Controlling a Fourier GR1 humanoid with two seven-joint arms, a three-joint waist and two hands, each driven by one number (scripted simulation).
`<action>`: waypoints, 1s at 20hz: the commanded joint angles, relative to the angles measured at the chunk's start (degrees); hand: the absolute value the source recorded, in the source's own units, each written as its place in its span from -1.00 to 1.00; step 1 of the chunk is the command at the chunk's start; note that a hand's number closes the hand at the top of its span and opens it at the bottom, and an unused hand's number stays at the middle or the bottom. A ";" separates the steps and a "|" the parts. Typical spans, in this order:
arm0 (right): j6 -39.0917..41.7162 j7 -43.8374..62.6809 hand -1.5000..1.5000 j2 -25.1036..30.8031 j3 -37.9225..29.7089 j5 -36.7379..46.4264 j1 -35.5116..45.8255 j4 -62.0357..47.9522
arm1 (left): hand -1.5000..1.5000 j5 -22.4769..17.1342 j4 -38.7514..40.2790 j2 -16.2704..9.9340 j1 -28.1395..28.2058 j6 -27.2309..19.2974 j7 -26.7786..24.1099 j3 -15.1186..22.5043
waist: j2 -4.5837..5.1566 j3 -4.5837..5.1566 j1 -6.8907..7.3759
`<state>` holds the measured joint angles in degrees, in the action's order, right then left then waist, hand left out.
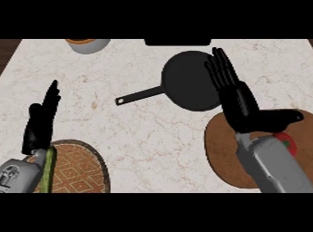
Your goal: Pick the tomato from the cutting board and place it in the pan
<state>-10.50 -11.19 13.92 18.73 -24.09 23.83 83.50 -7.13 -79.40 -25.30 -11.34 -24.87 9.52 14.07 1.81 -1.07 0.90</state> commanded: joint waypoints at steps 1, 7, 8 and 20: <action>-5.95 2.09 -1.00 0.04 -3.64 0.36 -2.96 1.96 | 0.00 1.07 2.86 0.84 1.04 0.95 -2.42 0.34 | -1.84 1.11 -1.63; -19.37 8.38 -1.00 19.14 -12.87 12.12 -14.55 -14.72 | 0.00 0.96 -1.05 -2.05 4.75 2.77 -2.98 1.43 | -0.01 2.70 -5.11; -29.23 9.46 -1.00 13.28 -23.05 4.95 -16.24 -15.64 | 0.00 0.56 -0.88 -2.02 6.49 2.45 -3.16 1.07 | -1.20 1.63 -7.42; -36.11 37.81 -1.00 30.44 -13.13 13.02 -39.27 1.92 | 0.00 -0.21 -6.82 -3.32 12.46 6.36 -5.41 2.77 | -2.21 1.62 -2.19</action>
<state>-47.69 16.36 36.25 2.18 -13.53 -10.16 78.58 -7.32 -84.94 -28.56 -0.09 -19.38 4.74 16.34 -0.55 0.51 -2.43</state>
